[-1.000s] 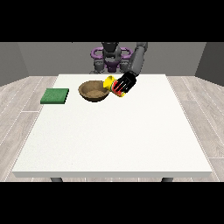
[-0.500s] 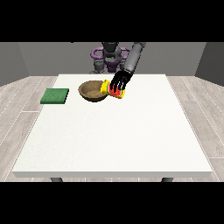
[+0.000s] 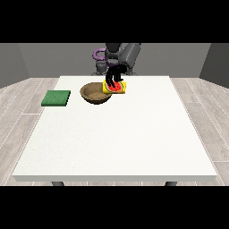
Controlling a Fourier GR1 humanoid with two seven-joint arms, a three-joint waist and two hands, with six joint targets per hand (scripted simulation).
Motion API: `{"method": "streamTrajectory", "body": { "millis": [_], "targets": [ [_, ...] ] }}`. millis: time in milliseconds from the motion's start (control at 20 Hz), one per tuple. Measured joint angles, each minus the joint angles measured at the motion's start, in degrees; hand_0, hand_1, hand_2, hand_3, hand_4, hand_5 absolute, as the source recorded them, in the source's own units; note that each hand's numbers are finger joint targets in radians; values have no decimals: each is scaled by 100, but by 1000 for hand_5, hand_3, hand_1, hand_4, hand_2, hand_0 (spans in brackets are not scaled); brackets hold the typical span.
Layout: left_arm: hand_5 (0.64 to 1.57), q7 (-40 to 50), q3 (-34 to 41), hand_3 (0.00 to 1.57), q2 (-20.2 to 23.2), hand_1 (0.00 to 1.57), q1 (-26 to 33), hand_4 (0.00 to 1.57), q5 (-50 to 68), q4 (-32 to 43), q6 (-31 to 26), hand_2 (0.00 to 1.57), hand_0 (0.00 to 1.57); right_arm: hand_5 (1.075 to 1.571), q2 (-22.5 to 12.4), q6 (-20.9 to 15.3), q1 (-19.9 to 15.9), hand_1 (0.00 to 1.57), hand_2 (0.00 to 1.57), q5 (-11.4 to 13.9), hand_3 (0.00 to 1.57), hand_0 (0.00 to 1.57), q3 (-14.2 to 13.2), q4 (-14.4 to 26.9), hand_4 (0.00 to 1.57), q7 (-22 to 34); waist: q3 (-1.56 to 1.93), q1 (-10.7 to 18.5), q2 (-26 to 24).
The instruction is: Pick the cup and pour the ball into the bowl, then pick the bowl and place it on the pad
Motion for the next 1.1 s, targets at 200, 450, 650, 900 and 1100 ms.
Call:
{"method": "streamTrajectory", "body": {
  "millis": [200, 450, 650, 900, 1100],
  "targets": [
    [1505, 510, -682, 1571, -304, 1503, -319, 1057, -786, 183, -579, 1571, 1503, 1566, 21, -22, 45, 0, 0, 90, 0, 0, -42, 331, 373, -92, -3, 220, -253],
    [1507, 1100, -1199, 1571, -510, 1499, -256, 1059, -1353, -249, -1382, 1571, 1499, 1564, 64, 31, 23, 0, 0, 164, 0, 0, -39, 661, 378, -275, -12, 234, -363],
    [1510, 991, -1064, 1571, -507, 1424, -147, 944, -1274, -637, -1614, 1571, 1424, 1564, 42, 59, 147, 0, 0, 191, 0, 0, -89, 713, 364, -324, -17, 373, -436],
    [1571, 455, -14, 1571, -205, 1251, 235, 781, -94, -1178, -916, 1571, 1251, 1566, 5, 0, 355, 0, 0, 194, 0, 0, -233, 656, 377, -361, -30, 655, -482],
    [1570, -209, 952, 1571, 162, 1149, 607, 825, 1091, -1645, -507, 1571, 1149, 1565, 88, -31, 576, 0, 0, 202, 0, 0, -194, 444, 394, -369, -46, 723, -484]
  ]
}}
